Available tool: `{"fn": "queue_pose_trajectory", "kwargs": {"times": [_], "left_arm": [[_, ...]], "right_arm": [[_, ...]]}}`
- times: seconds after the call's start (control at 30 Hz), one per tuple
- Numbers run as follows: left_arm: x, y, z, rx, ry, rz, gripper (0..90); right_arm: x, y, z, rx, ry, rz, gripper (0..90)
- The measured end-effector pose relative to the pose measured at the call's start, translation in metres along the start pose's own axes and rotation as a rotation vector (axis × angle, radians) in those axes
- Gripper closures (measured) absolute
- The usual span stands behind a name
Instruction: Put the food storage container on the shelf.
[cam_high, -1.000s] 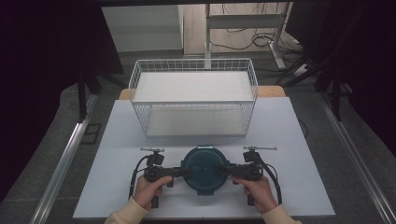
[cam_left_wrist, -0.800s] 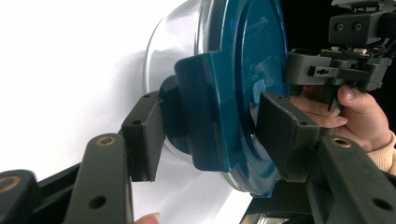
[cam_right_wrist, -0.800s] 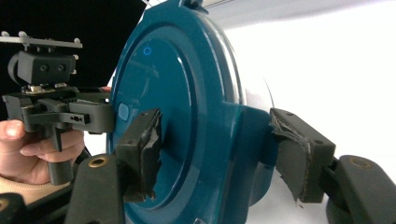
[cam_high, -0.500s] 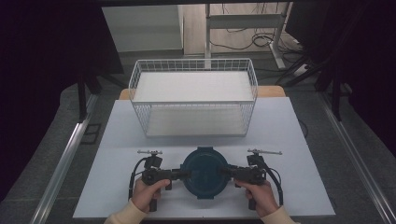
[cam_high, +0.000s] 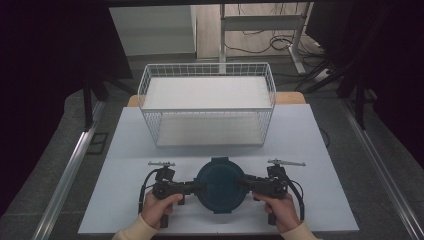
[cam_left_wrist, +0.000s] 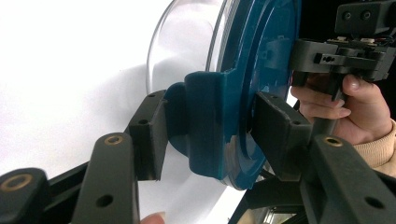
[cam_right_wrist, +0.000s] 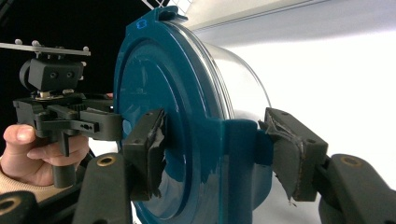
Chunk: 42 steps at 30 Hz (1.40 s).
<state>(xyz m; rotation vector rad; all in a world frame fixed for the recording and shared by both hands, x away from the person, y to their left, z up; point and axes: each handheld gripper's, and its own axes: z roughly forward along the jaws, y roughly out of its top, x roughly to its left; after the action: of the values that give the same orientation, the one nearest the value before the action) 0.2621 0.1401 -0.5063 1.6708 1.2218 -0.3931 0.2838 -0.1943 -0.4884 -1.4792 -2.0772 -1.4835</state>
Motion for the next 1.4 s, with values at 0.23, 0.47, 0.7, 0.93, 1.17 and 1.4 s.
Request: {"fn": "queue_pose_trajectory", "kwargs": {"times": [0.23,0.47,0.7,0.93,1.17,1.4], "left_arm": [[-0.004,0.002,-0.005,-0.011,-0.006,0.013,47.1],[-0.013,0.007,-0.015,-0.035,-0.017,0.053,47.1],[-0.020,0.013,-0.022,-0.052,-0.009,0.087,47.0],[-0.027,0.018,-0.027,-0.068,-0.011,0.108,47.0],[-0.037,0.029,-0.033,-0.090,-0.005,0.140,47.1],[-0.044,0.040,-0.036,-0.097,-0.008,0.157,47.3]], "right_arm": [[0.005,0.002,-0.003,-0.011,0.005,-0.030,41.2],[0.018,0.008,-0.011,-0.043,0.013,-0.099,41.6],[0.026,0.012,-0.014,-0.058,0.020,-0.129,41.8],[0.033,0.018,-0.018,-0.070,0.020,-0.161,41.9],[0.039,0.026,-0.024,-0.097,0.026,-0.176,41.9],[0.043,0.034,-0.030,-0.119,0.032,-0.188,41.9]]}}
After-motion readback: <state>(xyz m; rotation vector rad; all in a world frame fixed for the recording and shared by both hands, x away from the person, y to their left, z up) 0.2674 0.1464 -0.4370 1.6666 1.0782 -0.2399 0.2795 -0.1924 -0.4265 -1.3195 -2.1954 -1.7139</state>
